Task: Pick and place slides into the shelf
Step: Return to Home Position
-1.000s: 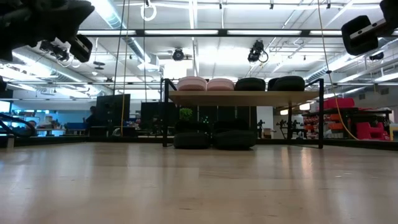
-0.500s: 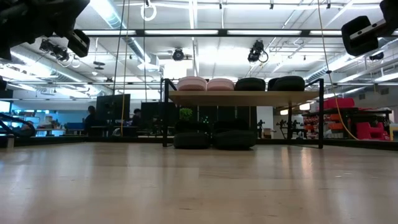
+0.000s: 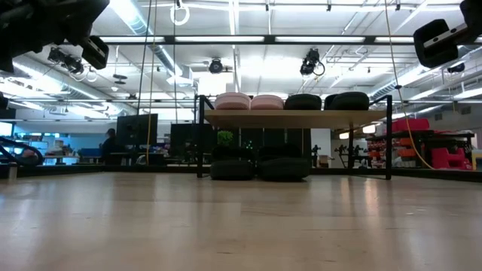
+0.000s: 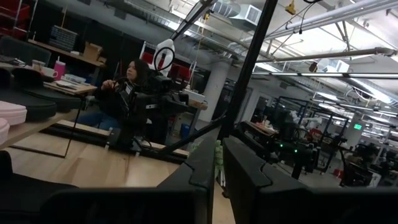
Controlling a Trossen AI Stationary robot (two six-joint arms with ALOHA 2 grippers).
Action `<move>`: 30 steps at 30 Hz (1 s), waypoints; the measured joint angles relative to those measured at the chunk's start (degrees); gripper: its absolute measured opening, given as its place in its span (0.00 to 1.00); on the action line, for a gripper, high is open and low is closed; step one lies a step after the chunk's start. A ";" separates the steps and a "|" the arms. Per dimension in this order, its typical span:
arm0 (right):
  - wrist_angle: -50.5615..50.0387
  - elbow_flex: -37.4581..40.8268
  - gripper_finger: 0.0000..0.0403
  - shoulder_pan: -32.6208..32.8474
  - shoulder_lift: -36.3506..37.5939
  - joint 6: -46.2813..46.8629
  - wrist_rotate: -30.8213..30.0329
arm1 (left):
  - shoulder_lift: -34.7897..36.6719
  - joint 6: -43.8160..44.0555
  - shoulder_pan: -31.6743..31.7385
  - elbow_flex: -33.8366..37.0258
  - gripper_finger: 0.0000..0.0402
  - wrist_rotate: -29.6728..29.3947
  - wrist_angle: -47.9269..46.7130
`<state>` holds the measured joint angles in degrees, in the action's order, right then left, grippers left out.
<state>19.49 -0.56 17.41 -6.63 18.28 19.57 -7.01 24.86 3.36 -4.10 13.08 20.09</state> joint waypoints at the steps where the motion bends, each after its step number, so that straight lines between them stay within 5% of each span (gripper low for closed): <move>1: 0.00 0.01 0.03 0.00 0.00 0.00 0.00 | 0.00 -0.03 0.00 0.00 0.09 0.00 0.00; 30: 0.00 0.01 0.03 0.00 -0.02 0.00 -0.01 | -0.04 -0.02 0.00 0.00 0.07 0.00 -0.02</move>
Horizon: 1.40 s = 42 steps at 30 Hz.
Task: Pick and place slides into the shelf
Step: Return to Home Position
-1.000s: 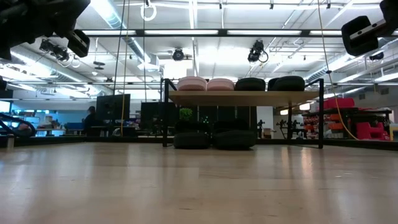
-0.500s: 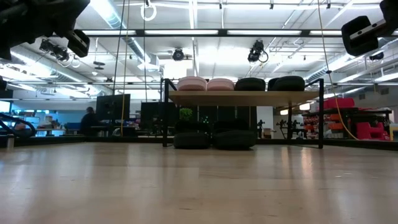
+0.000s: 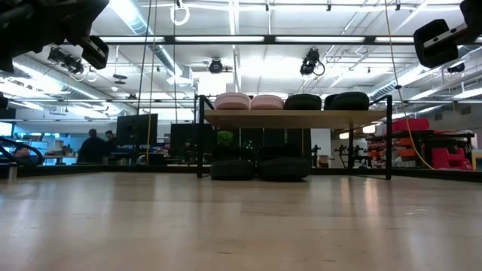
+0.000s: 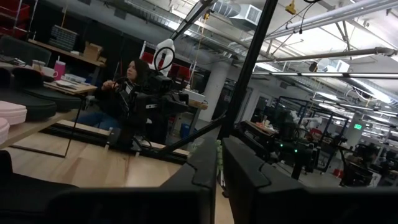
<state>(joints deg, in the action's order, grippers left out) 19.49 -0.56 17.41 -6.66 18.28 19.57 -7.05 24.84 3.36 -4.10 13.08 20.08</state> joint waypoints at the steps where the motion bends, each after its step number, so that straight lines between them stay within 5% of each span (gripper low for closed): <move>1: 0.00 0.00 0.03 0.00 0.00 -0.01 0.00 | 0.00 -0.02 0.00 0.00 0.07 0.00 0.00; 42: 0.00 0.02 0.03 0.00 0.00 -0.01 0.00 | 0.00 0.04 -0.01 0.00 0.08 -0.01 0.01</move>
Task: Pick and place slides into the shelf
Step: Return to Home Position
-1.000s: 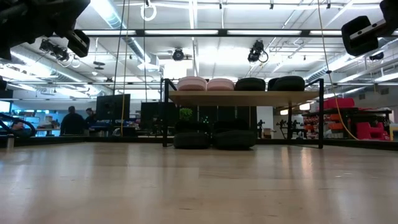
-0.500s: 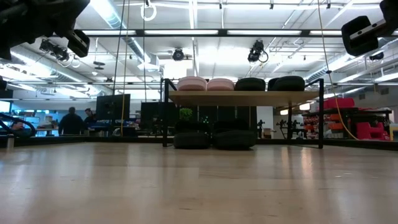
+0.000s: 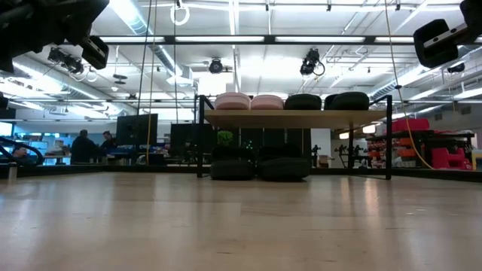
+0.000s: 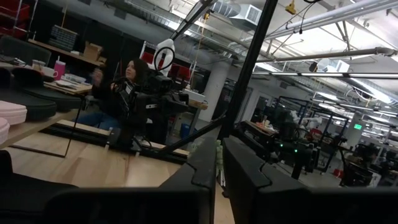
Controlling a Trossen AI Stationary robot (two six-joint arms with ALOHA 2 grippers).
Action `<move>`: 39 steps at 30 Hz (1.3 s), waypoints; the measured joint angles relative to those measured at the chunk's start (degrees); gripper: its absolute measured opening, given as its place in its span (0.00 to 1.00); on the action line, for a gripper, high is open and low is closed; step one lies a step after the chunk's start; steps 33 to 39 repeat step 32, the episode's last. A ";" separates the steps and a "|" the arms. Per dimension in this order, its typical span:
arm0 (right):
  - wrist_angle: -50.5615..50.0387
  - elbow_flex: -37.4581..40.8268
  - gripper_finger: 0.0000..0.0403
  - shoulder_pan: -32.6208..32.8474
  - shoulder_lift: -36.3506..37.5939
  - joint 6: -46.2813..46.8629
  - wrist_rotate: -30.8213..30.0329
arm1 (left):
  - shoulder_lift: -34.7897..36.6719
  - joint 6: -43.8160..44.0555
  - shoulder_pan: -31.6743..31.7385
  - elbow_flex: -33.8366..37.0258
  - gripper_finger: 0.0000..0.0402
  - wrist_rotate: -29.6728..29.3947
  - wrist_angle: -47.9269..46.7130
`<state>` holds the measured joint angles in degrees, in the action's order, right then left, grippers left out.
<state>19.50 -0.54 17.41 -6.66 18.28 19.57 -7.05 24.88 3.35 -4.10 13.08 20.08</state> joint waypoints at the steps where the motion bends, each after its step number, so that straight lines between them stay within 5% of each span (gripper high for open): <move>1: 0.00 0.00 0.03 0.01 0.00 0.01 0.00 | 0.00 0.00 0.01 0.00 0.08 0.01 0.01; 39: -0.01 0.00 0.03 0.02 0.00 0.01 0.01 | 0.02 0.02 0.00 0.00 0.06 0.01 -0.01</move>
